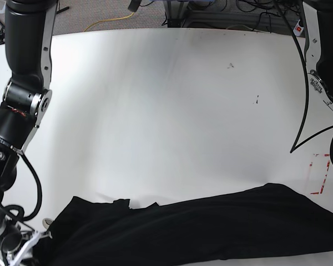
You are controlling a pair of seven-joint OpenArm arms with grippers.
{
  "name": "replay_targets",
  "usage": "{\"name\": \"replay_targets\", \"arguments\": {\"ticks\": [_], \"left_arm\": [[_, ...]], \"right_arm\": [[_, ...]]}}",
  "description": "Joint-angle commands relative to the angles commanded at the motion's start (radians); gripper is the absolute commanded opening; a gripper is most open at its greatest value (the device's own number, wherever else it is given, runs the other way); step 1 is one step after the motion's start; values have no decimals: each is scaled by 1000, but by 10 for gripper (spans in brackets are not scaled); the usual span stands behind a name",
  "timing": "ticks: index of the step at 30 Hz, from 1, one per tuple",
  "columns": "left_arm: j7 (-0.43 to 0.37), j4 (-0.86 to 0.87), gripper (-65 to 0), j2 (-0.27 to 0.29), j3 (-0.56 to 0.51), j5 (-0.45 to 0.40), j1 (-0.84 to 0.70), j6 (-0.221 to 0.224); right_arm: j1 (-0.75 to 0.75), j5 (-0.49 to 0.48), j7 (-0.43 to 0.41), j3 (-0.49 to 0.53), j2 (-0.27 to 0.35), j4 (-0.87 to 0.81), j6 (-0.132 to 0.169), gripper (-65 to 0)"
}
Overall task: Fold the T-shirt properly
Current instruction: 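Lift the shirt with both grippers and lay it back down, then lower the left gripper onto the shirt's narrow end and grasp it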
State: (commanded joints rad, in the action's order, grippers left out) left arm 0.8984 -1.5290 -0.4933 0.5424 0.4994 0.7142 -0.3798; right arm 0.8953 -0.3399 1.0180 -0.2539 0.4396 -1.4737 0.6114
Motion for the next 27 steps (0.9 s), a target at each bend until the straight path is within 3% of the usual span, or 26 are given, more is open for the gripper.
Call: {"name": "replay_targets", "arguments": {"ticks": [6, 16, 18, 23, 25, 27], "left_arm": [[0, -54, -635, 2, 34, 0, -98, -5], [0, -133, -633, 9, 127, 3, -339, -14], [0, -133, -632, 9, 143, 29, -387, -32], [0, -130, -625, 11, 152, 123, -508, -31], [0, -126, -571, 32, 118, 163, -551, -29], [0, -127, -451, 71, 92, 184, -582, -29]], "right_arm": [[-187, -2, 2, -52, -5, -98, 0, -650], [-566, -2, 3, -175, -104, -292, 2, -650], [-644, -2, 3, -198, -132, -328, 2, -650], [-775, -2, -3, -239, -183, -368, 3, -650], [-809, -2, -3, -244, -198, -373, 14, -650], [-824, -2, -3, -245, -201, -385, 41, -650]]}}
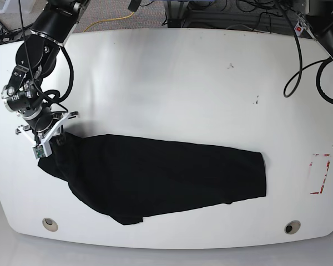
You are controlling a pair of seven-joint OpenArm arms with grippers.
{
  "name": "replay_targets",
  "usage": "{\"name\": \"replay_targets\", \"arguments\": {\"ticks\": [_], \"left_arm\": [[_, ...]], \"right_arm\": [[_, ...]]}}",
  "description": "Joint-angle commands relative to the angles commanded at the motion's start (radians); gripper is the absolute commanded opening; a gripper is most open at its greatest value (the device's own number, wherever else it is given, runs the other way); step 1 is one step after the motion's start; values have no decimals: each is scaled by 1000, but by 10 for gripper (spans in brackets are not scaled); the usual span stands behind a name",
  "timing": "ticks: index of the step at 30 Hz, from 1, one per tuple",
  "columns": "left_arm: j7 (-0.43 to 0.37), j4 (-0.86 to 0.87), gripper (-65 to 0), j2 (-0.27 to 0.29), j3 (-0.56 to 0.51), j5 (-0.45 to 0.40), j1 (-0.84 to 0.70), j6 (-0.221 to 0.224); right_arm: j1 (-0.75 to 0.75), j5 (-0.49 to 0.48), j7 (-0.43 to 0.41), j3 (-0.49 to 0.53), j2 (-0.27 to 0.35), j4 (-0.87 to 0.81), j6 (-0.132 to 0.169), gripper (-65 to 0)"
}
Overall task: Fold the T-shirt properly
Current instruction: 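Lower the left gripper onto the shirt's narrow end and grasp it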
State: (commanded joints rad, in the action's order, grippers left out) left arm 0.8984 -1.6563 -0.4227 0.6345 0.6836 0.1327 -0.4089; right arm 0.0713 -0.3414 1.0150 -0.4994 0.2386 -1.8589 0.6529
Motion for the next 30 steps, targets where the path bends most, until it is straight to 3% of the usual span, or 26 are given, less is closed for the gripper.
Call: {"name": "replay_targets", "arguments": {"ticks": [3, 5, 11, 16, 22, 30], "left_arm": [[0, 5, -303, 46, -5, 0, -14, 0], [0, 28, -260, 89, -6, -2, -12, 0], [0, 212, -260, 150, -9, -2, 31, 2], [-15, 382, -260, 157, -78, -2, 92, 2], [-178, 557, -260, 157, -221, -2, 152, 2], [-304, 758, -260, 157, -370, -2, 247, 2]], "right_arm": [[-12, 0, 2, 0, -15, -20, 5, -650], [-12, 0, 3, 0, -17, -31, 5, -650], [-14, 0, 5, 0, -18, -34, 8, -650], [-14, 0, 5, 0, -18, -32, 8, -650], [-14, 0, 5, 2, -25, -32, 8, -650], [-14, 0, 5, 2, -25, -34, 8, -650]]}}
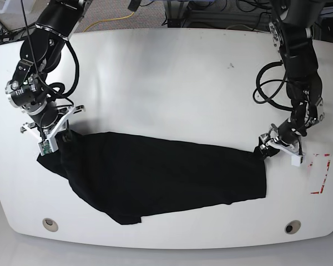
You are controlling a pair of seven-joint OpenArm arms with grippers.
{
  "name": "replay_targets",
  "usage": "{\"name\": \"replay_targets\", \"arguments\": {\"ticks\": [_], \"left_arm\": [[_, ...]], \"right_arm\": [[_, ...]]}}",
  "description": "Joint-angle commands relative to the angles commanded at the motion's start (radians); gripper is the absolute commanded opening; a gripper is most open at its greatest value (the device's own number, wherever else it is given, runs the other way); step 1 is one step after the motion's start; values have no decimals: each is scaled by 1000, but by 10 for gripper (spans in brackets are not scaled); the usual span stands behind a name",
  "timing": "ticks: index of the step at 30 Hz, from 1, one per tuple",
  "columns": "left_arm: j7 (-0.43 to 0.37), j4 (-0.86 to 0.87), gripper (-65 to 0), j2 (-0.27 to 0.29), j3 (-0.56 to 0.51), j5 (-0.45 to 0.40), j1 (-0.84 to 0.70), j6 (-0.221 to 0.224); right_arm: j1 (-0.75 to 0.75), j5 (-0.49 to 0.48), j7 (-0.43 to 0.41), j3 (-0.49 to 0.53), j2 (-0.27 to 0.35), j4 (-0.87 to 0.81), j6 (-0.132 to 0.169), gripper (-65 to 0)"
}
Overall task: Fold the T-shirt properly
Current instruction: 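Lower the left gripper onto the shirt's narrow end and grasp it, then pull the shirt end away from the right gripper with the left gripper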
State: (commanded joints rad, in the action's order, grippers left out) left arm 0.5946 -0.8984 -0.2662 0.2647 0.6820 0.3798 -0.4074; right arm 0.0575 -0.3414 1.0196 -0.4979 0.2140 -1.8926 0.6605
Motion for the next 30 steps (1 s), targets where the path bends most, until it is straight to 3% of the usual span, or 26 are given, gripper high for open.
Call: {"name": "replay_targets", "arguments": {"ticks": [8, 16, 18, 22, 26, 30], "left_arm": [[-114, 175, -260, 3, -103, 2, 83, 0], [-163, 275, -264, 43, -130, -2, 129, 0], [-170, 276, -343, 44, -149, -29, 129, 0], [-170, 276, -650, 51, -157, -80, 130, 0], [-169, 267, -650, 75, -152, -106, 129, 0], [-164, 209, -650, 51, -149, -104, 89, 0]], "right_arm": [[0, 0, 0, 0, 2, 2, 0, -650], [0, 0, 0, 0, -2, 3, 0, -650], [0, 0, 0, 0, -2, 5, 0, -650], [0, 0, 0, 0, -2, 5, 0, -650], [0, 0, 0, 0, -2, 5, 0, -650], [0, 0, 0, 0, 0, 5, 0, -650]]}}
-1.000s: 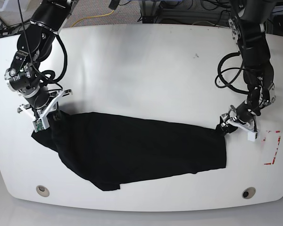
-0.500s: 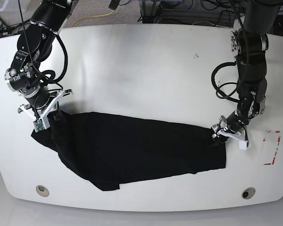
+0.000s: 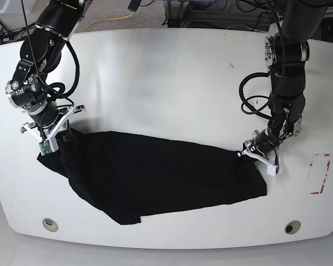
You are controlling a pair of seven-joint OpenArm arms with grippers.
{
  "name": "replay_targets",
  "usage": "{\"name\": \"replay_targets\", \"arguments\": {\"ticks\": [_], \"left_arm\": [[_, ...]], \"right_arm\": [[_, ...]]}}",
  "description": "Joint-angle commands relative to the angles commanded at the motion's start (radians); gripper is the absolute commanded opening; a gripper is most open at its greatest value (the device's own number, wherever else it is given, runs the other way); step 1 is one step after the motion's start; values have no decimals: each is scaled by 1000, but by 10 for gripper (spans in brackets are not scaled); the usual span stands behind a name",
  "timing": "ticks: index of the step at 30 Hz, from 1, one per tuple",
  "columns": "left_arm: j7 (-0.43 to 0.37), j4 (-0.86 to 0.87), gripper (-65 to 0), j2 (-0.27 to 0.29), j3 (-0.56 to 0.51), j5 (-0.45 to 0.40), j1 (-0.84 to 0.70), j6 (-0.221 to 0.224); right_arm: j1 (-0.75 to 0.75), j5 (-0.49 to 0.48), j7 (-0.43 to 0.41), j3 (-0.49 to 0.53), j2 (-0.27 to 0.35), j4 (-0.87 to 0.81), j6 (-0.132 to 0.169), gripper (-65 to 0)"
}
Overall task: Fold the T-shirt properly
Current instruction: 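Pull the shirt end away from the right gripper with the left gripper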
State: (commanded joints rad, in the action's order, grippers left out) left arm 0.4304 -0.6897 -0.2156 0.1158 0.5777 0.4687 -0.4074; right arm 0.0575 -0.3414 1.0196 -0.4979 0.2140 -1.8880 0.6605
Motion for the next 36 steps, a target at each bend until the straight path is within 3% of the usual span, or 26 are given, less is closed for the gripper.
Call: {"name": "replay_targets", "arguments": {"ticks": [3, 8, 15, 24, 28, 33, 36], "left_arm": [[20, -84, -650, -26, 23, 0, -57, 0], [172, -305, -650, -60, 163, -5, -212, 0], [307, -644, -650, -91, 301, -2, -477, -5], [387, -919, -650, -83, 436, -2, -743, -6], [387, -971, -521, -83, 456, 0, -792, -8], [434, -1034, -292, -83, 479, 0, -807, -9], [468, -1059, -268, -83, 519, 34, -807, -46]], "right_arm": [[0, 0, 0, 0, 5, 0, 0, -650], [0, 0, 0, 0, 6, 0, 0, -650], [2, 0, 0, 6, -2, -2, 0, -650], [2, 0, 0, 8, -3, -2, 2, -650], [0, 0, 0, 8, -3, -2, 2, -650], [0, 0, 0, 8, -3, -2, 2, -650], [0, 0, 0, 8, -5, -2, 2, -650]]}}
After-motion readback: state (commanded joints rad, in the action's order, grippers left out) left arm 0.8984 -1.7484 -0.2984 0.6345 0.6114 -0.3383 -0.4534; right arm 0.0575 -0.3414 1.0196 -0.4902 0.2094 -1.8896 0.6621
